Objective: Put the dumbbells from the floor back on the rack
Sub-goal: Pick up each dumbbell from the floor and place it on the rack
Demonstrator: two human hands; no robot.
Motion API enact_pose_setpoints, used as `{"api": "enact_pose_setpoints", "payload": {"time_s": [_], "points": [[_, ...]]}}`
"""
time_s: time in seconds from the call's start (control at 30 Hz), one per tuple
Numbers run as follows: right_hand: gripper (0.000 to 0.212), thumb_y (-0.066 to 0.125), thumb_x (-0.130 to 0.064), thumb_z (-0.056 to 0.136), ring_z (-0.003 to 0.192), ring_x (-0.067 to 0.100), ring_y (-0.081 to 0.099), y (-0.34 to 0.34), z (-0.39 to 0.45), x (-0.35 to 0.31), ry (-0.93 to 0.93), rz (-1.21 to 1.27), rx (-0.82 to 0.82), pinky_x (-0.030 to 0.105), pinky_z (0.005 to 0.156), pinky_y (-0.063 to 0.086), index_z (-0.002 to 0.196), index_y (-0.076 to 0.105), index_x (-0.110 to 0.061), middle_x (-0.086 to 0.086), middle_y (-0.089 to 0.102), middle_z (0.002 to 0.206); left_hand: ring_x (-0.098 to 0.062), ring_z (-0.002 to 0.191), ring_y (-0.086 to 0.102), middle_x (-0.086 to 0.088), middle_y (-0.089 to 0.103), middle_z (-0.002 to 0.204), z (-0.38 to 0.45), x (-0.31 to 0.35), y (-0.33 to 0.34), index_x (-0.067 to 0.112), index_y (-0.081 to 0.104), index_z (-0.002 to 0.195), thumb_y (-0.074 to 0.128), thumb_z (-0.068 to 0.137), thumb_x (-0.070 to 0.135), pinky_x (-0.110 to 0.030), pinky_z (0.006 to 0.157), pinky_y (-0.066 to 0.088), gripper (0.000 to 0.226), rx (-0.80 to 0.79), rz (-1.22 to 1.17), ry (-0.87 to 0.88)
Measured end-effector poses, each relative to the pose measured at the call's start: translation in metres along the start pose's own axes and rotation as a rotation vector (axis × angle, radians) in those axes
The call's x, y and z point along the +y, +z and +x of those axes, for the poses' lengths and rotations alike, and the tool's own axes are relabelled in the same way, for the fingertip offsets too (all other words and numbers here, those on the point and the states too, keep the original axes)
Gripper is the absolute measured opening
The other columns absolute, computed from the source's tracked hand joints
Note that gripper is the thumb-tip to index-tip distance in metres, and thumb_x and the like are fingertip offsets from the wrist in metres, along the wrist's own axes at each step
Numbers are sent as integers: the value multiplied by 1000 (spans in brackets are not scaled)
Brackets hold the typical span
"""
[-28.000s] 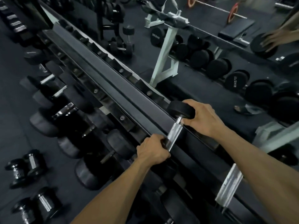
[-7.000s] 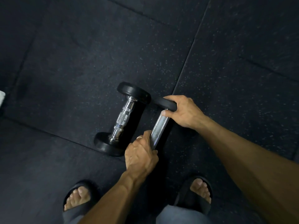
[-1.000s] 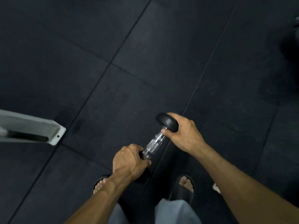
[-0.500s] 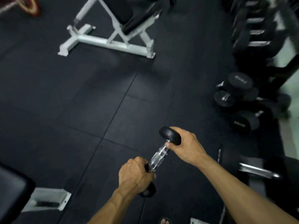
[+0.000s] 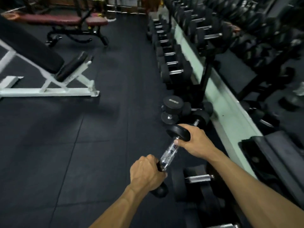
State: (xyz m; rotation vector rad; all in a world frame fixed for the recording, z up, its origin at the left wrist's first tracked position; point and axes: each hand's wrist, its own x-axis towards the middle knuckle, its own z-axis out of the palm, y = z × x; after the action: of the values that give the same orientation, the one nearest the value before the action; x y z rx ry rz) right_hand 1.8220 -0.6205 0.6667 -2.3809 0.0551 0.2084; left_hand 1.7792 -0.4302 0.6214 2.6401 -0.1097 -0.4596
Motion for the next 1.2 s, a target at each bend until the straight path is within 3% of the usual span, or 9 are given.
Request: {"api": "enact_pose_setpoints", "payload": {"time_s": [0.07,0.2,0.3,0.47,0.67,0.87,1.07,1.2], "points": [[47,79,-27,78,99,8,64,-28,-6,14,37,0,54,20,82,47,121,64,-34,-14,70,101,-19,69,59,6,59,69,13,28,-2,21,63,74,68,69,44,-28,58,43,24,-24,22,79],[43,80,-27,77,98,10,63,-80,-25,50,113,-23,194,30,89,48,118,65,-32,-12,70,102,-17,67,61,6,61,68,35,89,6,22,65,75,68,68,42,-29,58,48,21,-91,40,233],[41,81,-22,77,96,10,65,-116,-41,81,159,-15,281,30,89,48,114,67,-31,-12,72,99,-15,68,63,6,62,68,44,137,20,22,66,75,69,69,42,-29,59,51,21,-151,41,316],[35,81,-23,77,74,10,68,-161,-69,144,302,-4,347,37,77,56,108,66,-30,-16,69,83,-17,68,62,6,60,67,51,208,56,22,58,66,70,67,43,-27,55,44,24,-225,67,413],[47,79,-26,78,100,15,65,-211,-89,198,407,-29,369,37,93,50,122,64,-33,-11,70,104,-20,78,64,4,64,77,58,280,89,21,59,73,72,67,43,-28,62,47,27,-277,105,474],[50,79,-24,80,101,17,64,-256,-86,244,474,-15,453,38,95,50,125,61,-33,-8,70,106,-25,91,64,-2,66,93,86,344,115,21,63,81,71,70,43,-28,70,47,26,-250,118,517],[50,77,-25,80,106,20,63,-251,-76,290,553,19,490,35,96,48,126,59,-30,-6,69,110,-24,89,65,0,68,88,106,362,144,23,68,88,69,74,38,-29,69,49,21,-208,156,516],[50,76,-28,82,106,19,62,-246,-76,299,577,77,474,32,94,47,128,57,-27,-4,68,112,-21,85,65,3,67,84,110,359,146,23,69,87,73,69,37,-29,67,49,23,-197,53,501]]}}
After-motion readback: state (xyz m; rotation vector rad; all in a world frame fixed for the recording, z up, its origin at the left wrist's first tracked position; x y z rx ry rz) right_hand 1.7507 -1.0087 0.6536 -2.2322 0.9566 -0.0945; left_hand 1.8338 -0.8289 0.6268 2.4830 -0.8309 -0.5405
